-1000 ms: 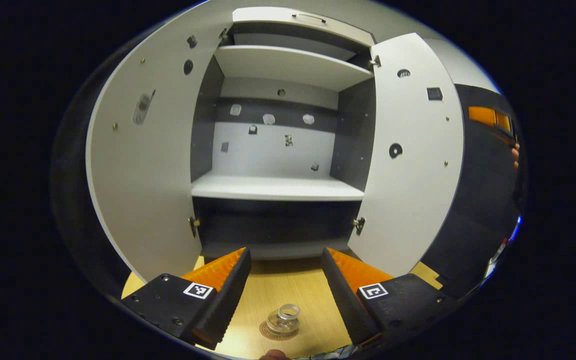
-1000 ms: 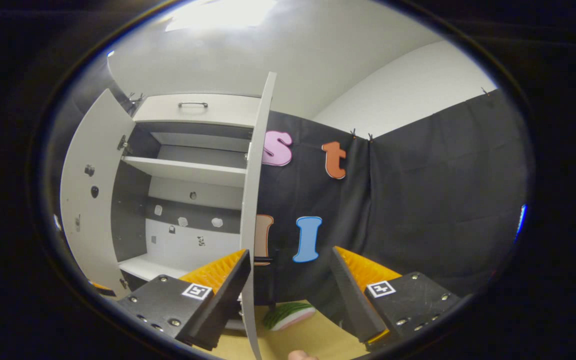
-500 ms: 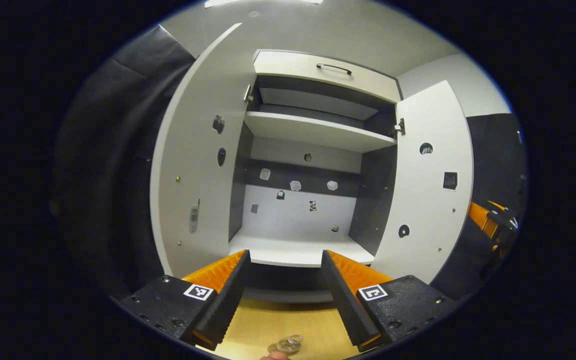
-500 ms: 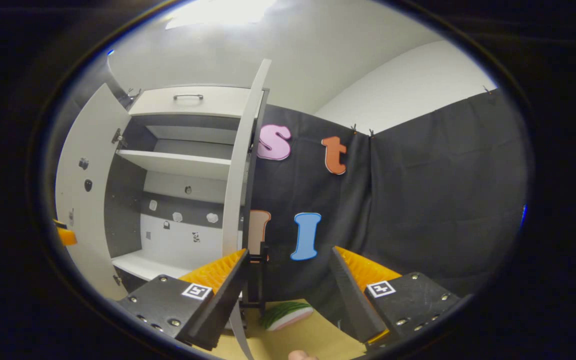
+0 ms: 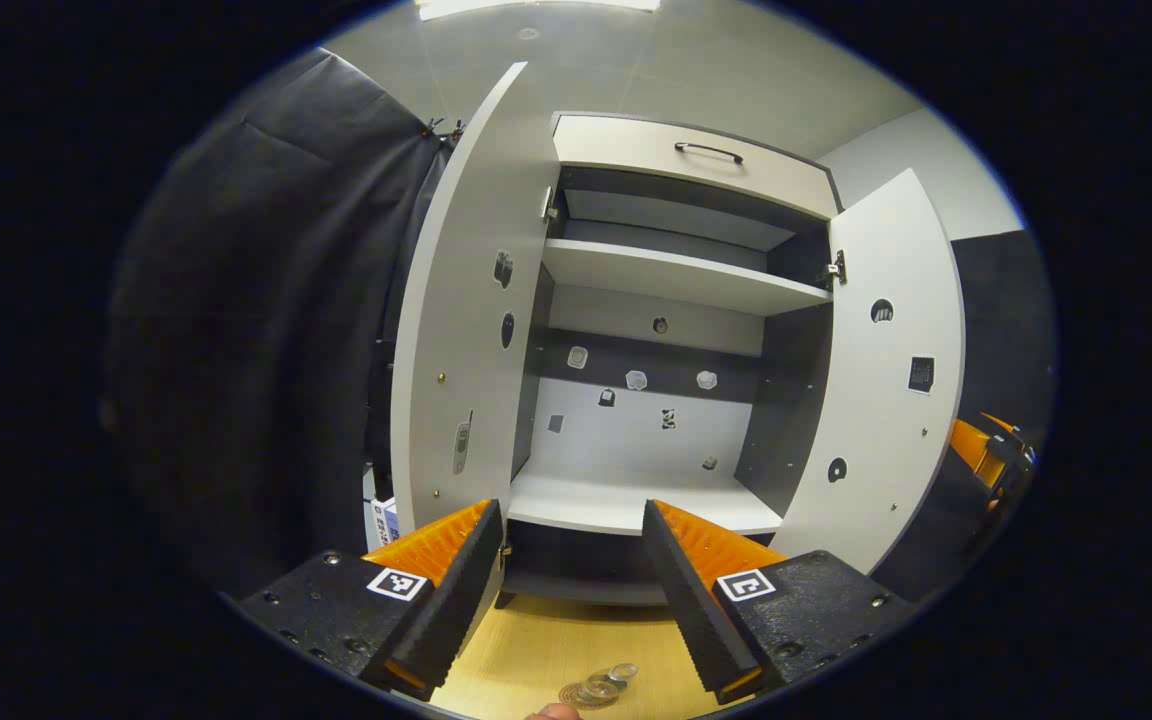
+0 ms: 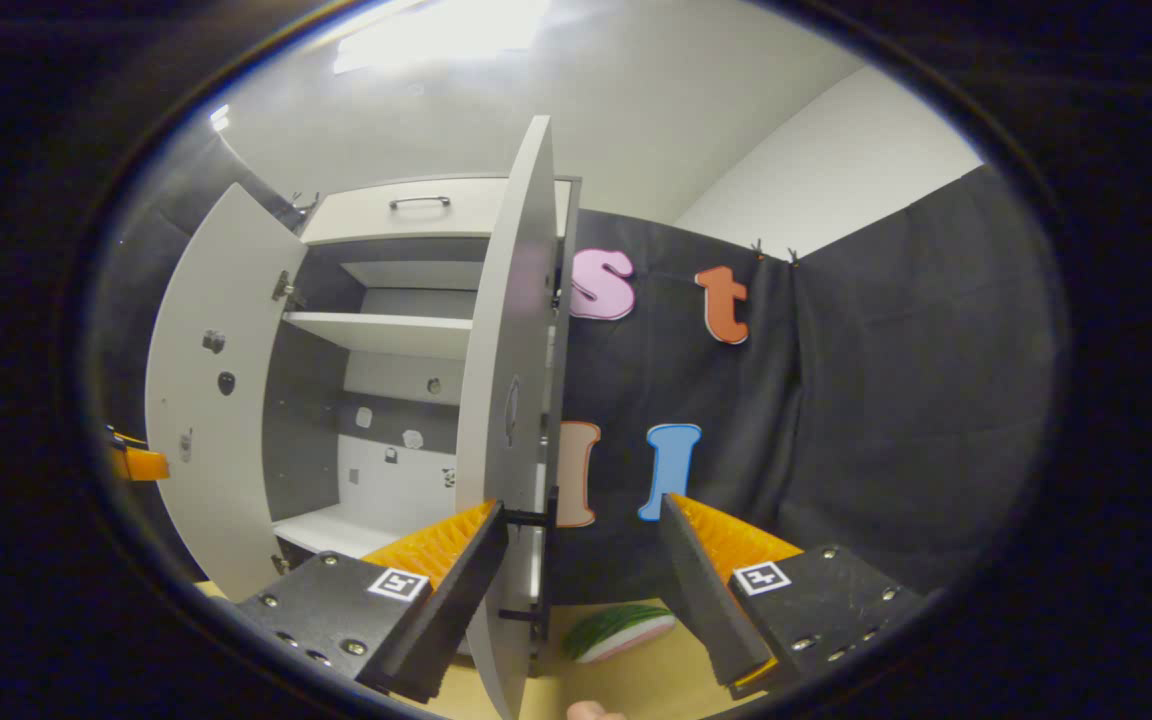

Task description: Grasp the bottle in the cabinet with the left hand and place it on the coaster, then close the right door with the right hand and the left door with the left hand.

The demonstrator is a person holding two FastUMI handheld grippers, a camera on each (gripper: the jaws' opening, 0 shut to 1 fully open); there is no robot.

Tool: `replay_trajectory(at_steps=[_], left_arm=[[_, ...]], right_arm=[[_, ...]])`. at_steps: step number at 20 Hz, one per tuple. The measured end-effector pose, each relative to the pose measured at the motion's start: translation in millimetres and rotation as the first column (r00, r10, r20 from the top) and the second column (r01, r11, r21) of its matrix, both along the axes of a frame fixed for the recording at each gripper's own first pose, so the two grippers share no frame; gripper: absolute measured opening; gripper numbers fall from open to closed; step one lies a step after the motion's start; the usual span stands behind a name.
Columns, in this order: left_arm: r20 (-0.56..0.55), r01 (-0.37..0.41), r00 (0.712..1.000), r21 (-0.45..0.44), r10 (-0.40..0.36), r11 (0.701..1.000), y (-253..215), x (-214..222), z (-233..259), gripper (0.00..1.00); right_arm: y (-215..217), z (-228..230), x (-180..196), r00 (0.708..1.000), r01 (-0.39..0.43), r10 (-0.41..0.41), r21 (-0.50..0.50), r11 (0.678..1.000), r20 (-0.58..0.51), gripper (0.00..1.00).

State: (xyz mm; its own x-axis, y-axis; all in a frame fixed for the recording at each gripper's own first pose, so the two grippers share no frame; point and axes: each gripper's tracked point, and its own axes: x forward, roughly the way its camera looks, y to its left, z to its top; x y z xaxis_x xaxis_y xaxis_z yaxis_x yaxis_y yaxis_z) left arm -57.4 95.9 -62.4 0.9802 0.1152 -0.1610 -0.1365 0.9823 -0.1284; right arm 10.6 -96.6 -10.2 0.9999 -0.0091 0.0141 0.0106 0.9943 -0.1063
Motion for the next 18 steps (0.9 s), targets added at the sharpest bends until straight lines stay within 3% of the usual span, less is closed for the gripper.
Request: replay_trajectory(at_steps=[4, 6, 13, 16, 18], left_arm=[[-0.002, -0.012, 1.000, 0.015, 0.012, 1.000, 1, -6, -1, 0.87], [-0.002, -0.027, 1.000, 0.025, 0.027, 0.999, 6, -9, -2, 0.90], [-0.013, -0.107, 0.994, 0.035, 0.107, 0.994, 34, -27, -5, 0.90], [-0.010, -0.125, 0.992, 0.034, 0.126, 0.992, 41, -28, -5, 0.87], [-0.011, -0.134, 0.991, 0.039, 0.135, 0.990, 44, -32, -5, 0.90]], right_arm=[[39, -7, 9, 0.993, -0.111, 0.112, 0.047, 0.993, -0.025, 0.95], [55, -11, 16, 0.989, -0.141, 0.144, 0.074, 0.987, -0.034, 0.95], [85, -17, 42, 0.978, -0.191, 0.202, 0.158, 0.969, -0.055, 0.95], [98, -22, 55, 0.973, -0.207, 0.220, 0.152, 0.966, -0.071, 0.92], [109, -26, 59, 0.971, -0.211, 0.224, 0.147, 0.966, -0.080, 0.93]])
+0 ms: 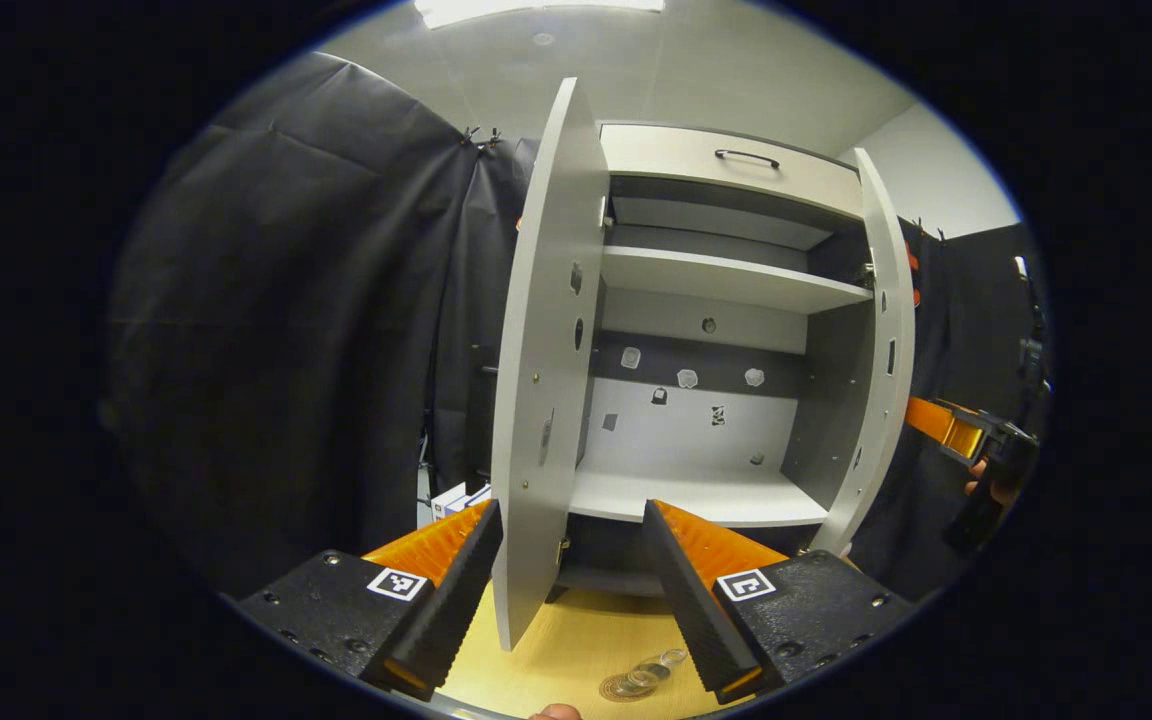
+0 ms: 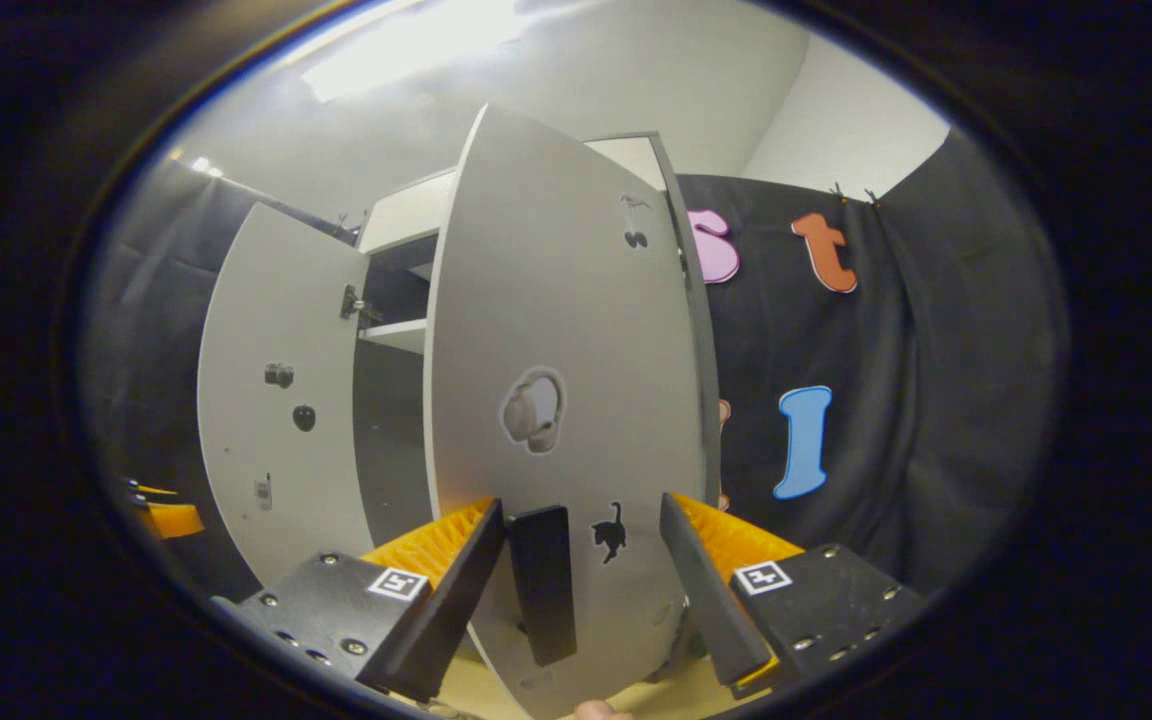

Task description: Grasp the bottle in the cabinet with the left hand and place it on the coaster, then close the right door with the right hand and the left door with the left hand.

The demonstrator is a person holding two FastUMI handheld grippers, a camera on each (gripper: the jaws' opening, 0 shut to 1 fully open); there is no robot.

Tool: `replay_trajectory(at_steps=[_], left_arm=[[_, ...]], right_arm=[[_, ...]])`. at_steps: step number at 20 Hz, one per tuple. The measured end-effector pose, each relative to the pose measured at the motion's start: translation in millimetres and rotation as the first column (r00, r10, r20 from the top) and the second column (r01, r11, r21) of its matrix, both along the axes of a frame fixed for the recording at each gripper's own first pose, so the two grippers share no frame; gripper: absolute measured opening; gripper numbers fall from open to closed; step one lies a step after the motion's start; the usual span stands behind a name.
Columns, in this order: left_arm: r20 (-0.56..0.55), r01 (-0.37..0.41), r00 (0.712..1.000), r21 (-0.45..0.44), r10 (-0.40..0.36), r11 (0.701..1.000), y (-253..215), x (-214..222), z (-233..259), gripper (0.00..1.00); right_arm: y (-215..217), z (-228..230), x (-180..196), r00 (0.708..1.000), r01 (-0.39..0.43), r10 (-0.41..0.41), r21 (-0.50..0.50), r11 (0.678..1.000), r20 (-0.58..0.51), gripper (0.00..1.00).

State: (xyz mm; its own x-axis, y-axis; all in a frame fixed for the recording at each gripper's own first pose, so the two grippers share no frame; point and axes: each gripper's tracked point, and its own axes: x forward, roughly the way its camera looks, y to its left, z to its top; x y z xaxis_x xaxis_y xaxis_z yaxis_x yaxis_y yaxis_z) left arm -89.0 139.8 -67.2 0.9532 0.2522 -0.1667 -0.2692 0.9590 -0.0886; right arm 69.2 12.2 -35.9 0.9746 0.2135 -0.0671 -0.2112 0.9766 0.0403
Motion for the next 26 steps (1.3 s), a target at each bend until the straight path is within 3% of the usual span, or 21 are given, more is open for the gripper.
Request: replay_trajectory(at_steps=[1, 4, 10, 13, 25, 26], left_arm=[[-0.001, -0.004, 1.000, 0.005, 0.004, 1.000, 2, -1, 0, 0.87], [-0.010, -0.020, 1.000, 0.018, 0.021, 1.000, 7, -7, 0, 0.90], [-0.023, -0.077, 0.997, 0.038, 0.078, 0.996, 27, -16, -4, 0.87], [-0.026, -0.104, 0.994, 0.040, 0.105, 0.994, 37, -28, -4, 0.90], [-0.008, -0.144, 0.989, 0.029, 0.144, 0.989, 61, -19, -6, 0.87], [-0.007, -0.147, 0.989, 0.033, 0.147, 0.989, 63, -19, -6, 0.90]], right_arm=[[3, -1, 4, 1.000, 0.006, -0.006, -0.012, 1.000, -0.001, 0.95], [18, -4, 16, 1.000, 0.001, -0.001, -0.038, 0.999, -0.001, 0.98], [47, -10, 38, 1.000, 0.009, -0.009, -0.062, 0.998, 0.012, 0.98], [58, -12, 48, 0.999, 0.021, -0.018, -0.091, 0.996, 0.030, 0.98], [85, -24, 84, 0.999, 0.040, -0.038, -0.051, 0.998, 0.030, 0.98], [88, -25, 87, 0.999, 0.044, -0.043, -0.049, 0.998, 0.030, 0.98]])
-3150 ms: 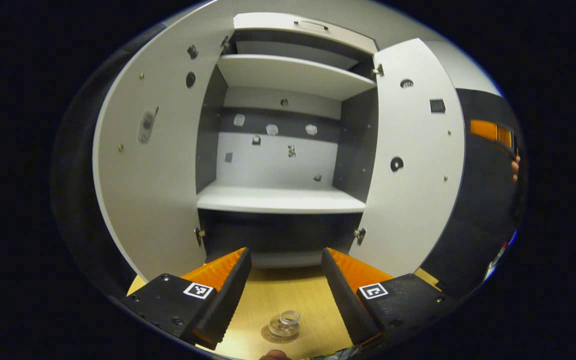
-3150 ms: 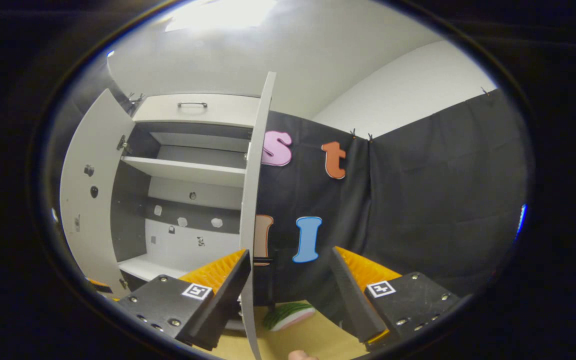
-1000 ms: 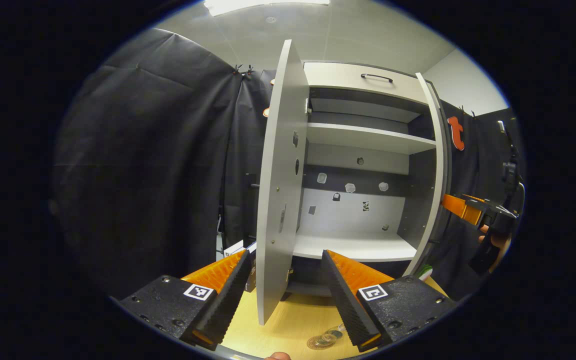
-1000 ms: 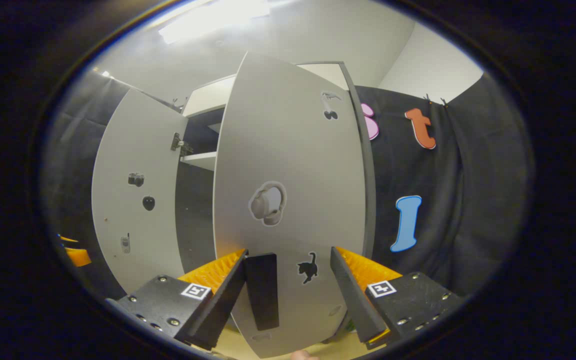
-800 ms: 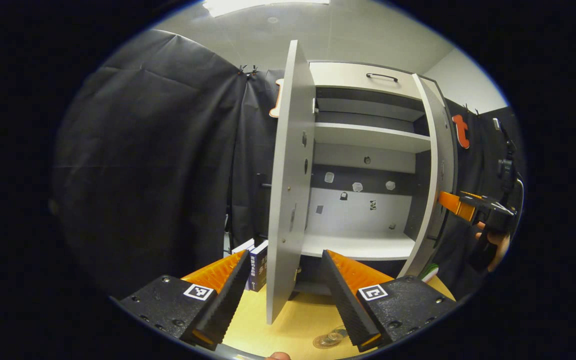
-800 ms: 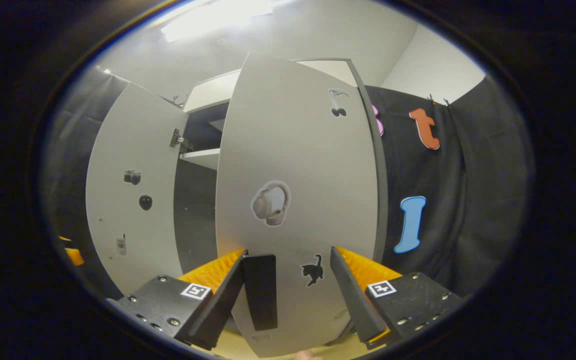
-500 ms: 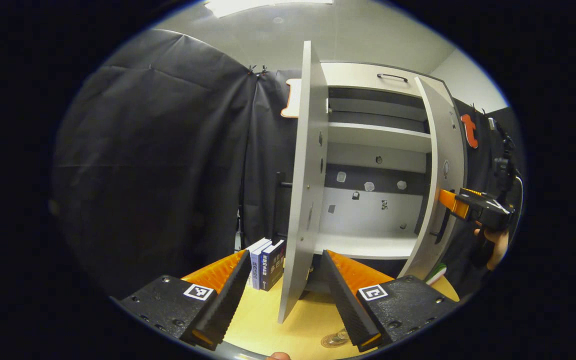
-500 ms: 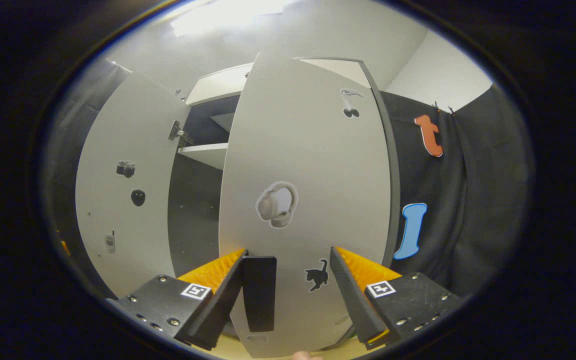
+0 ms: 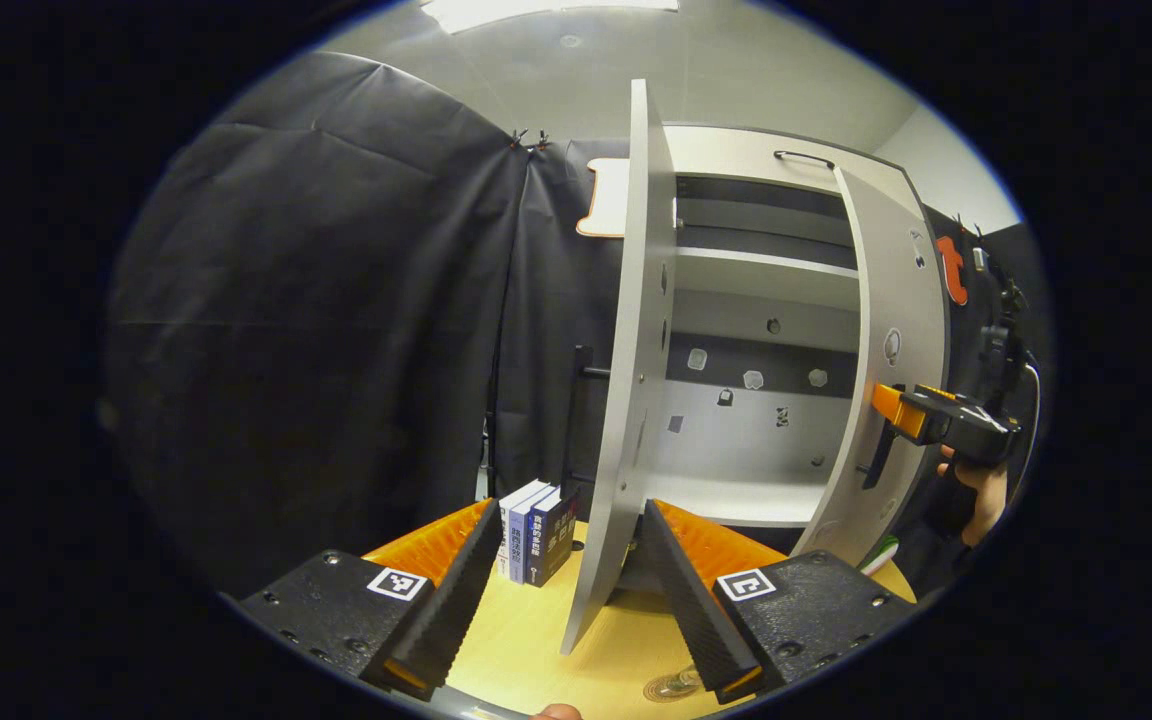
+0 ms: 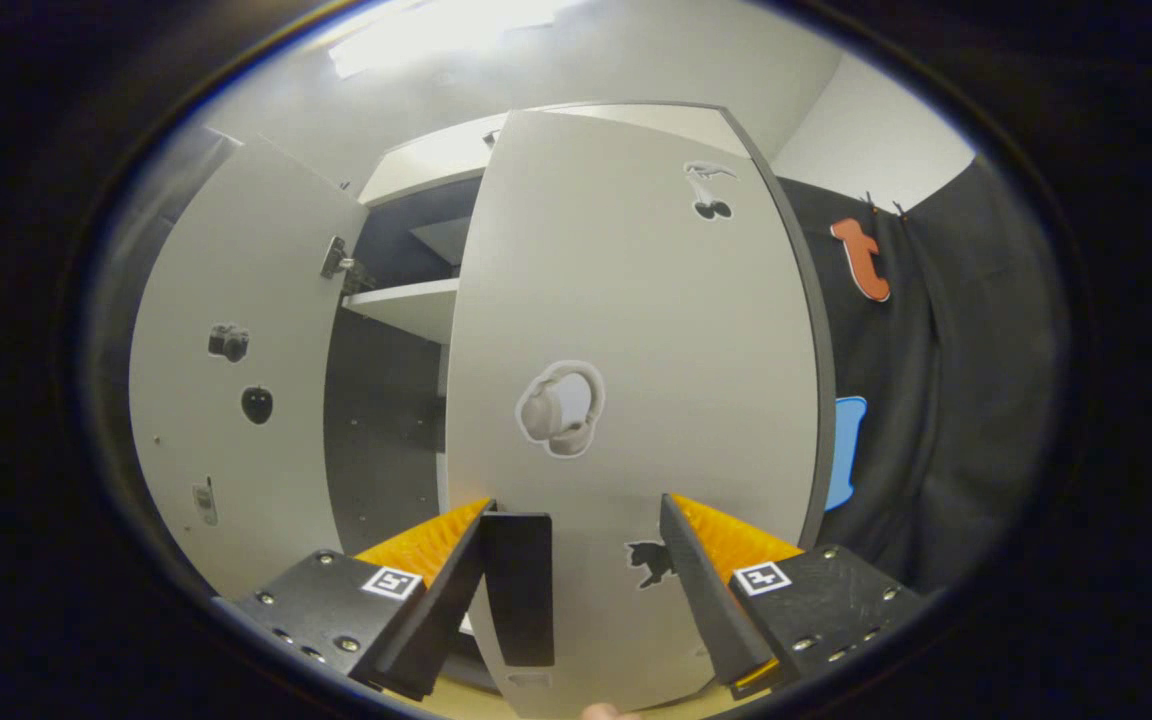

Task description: Grasp the bottle in the cabinet with the left hand and place it on the coaster, then close the right door with the right hand and the left door with the left hand.

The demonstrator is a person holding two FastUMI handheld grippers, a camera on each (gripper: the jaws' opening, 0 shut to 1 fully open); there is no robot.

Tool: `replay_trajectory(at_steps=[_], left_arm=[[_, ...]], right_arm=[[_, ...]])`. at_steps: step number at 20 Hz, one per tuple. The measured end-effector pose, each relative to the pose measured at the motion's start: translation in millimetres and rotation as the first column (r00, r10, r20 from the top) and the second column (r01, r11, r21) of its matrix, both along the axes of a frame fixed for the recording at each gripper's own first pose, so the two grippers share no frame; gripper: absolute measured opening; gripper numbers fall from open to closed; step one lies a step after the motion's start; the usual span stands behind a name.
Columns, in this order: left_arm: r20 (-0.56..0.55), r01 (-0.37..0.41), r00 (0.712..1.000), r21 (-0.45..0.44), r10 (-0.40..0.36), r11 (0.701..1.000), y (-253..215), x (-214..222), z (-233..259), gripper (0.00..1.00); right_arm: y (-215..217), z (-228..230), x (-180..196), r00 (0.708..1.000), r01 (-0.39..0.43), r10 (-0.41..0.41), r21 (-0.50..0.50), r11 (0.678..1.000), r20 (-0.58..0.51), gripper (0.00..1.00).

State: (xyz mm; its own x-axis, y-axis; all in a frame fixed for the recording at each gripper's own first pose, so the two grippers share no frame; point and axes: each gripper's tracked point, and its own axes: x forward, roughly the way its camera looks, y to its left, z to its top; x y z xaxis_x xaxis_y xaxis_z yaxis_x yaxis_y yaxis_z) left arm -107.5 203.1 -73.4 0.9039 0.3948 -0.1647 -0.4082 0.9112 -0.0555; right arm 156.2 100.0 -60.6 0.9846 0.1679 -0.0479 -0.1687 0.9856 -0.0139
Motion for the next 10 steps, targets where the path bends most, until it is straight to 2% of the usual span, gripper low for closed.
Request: replay_trajectory(at_steps=[4, 5, 6, 10], left_arm=[[-0.005, -0.017, 1.000, 0.019, 0.017, 1.000, 10, -2, 0, 0.90], [-0.008, -0.023, 1.000, 0.022, 0.023, 0.999, 13, -3, -2, 0.87], [-0.009, -0.029, 1.000, 0.024, 0.029, 0.999, 15, -3, -2, 0.90], [-0.009, -0.044, 0.999, 0.020, 0.044, 0.999, 22, -3, -3, 0.90]], right_arm=[[5, -4, 13, 1.000, 0.010, -0.009, 0.009, 1.000, -0.005, 0.98], [7, -5, 15, 1.000, 0.012, -0.012, 0.012, 1.000, -0.007, 0.98], [8, -5, 18, 1.000, 0.016, -0.016, 0.014, 1.000, -0.008, 0.98], [10, -8, 23, 1.000, 0.025, -0.025, 0.017, 1.000, -0.009, 0.98]])
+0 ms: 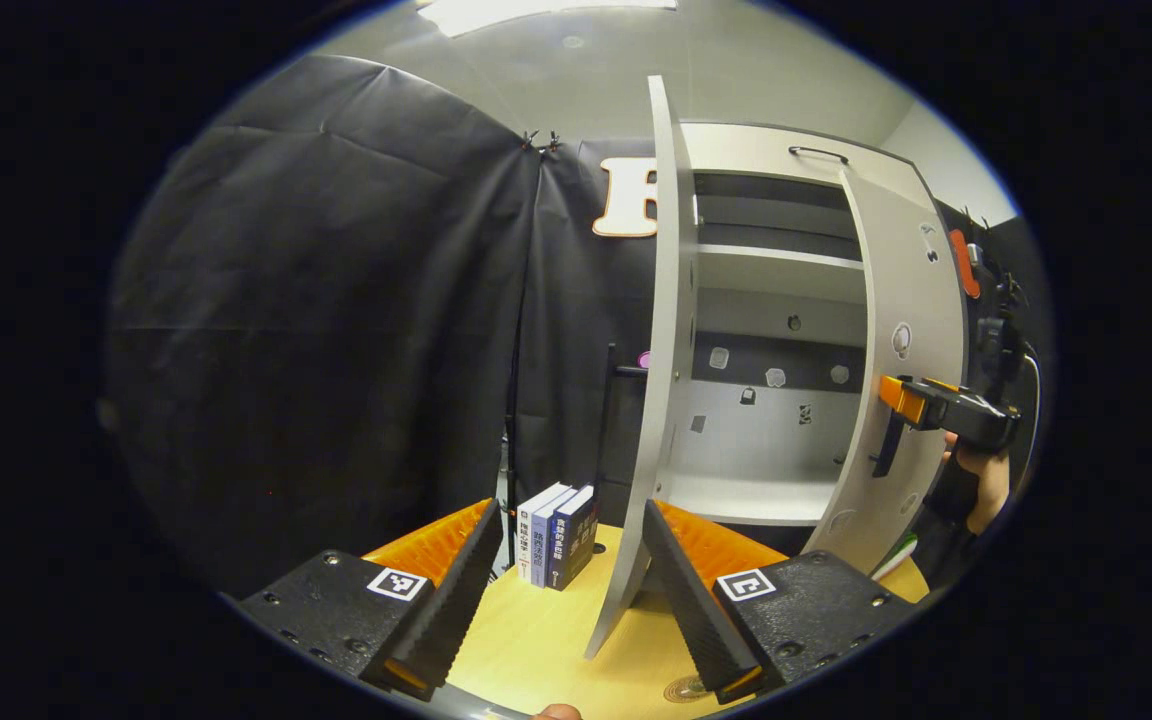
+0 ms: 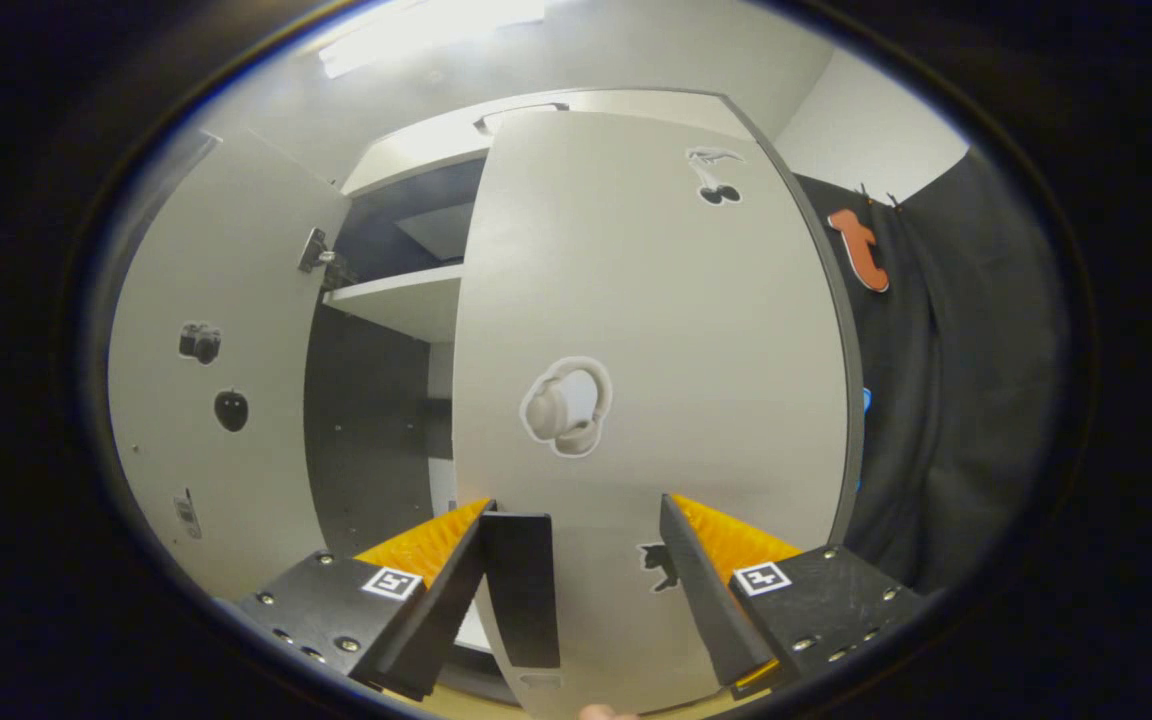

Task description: Grasp the bottle in the cabinet with the left hand and place it on the coaster, then close the right door with the right hand and the left door with the left hand.

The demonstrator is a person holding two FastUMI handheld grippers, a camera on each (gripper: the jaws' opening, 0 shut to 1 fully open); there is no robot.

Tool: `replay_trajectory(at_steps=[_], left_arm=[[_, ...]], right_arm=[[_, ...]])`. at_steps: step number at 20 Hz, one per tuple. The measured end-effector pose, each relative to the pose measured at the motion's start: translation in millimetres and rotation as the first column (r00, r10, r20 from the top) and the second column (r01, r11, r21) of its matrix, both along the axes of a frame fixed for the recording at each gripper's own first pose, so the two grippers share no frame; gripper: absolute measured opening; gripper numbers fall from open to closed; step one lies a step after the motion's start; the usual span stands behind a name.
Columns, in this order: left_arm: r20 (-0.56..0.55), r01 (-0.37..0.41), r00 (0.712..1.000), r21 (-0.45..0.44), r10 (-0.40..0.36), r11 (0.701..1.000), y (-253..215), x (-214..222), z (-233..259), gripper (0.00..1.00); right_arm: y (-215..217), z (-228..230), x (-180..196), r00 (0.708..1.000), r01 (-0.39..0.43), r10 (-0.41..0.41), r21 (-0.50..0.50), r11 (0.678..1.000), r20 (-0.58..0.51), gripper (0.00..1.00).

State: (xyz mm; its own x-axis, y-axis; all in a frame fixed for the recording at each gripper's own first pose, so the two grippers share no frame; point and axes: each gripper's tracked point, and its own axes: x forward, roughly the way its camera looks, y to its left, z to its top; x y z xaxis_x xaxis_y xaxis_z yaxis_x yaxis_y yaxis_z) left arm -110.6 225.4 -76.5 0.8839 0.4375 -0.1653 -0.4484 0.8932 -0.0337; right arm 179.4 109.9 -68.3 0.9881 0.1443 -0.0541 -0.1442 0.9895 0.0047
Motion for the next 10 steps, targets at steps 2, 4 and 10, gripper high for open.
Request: replay_trajectory(at_steps=[2, 4, 10], left_arm=[[-0.001, -0.005, 1.000, 0.003, 0.005, 1.000, 4, 1, 0, 0.90], [-0.003, -0.008, 1.000, 0.005, 0.008, 1.000, 6, 2, 1, 0.90], [-0.010, -0.018, 1.000, 0.013, 0.018, 1.000, 16, 1, 2, 0.90]], right_arm=[[2, -2, 5, 1.000, 0.002, -0.002, 0.004, 1.000, -0.005, 0.98], [5, -2, 9, 1.000, 0.006, -0.006, 0.009, 1.000, -0.008, 0.98], [5, -1, 18, 0.999, 0.038, -0.038, 0.000, 0.999, 0.003, 0.98]])
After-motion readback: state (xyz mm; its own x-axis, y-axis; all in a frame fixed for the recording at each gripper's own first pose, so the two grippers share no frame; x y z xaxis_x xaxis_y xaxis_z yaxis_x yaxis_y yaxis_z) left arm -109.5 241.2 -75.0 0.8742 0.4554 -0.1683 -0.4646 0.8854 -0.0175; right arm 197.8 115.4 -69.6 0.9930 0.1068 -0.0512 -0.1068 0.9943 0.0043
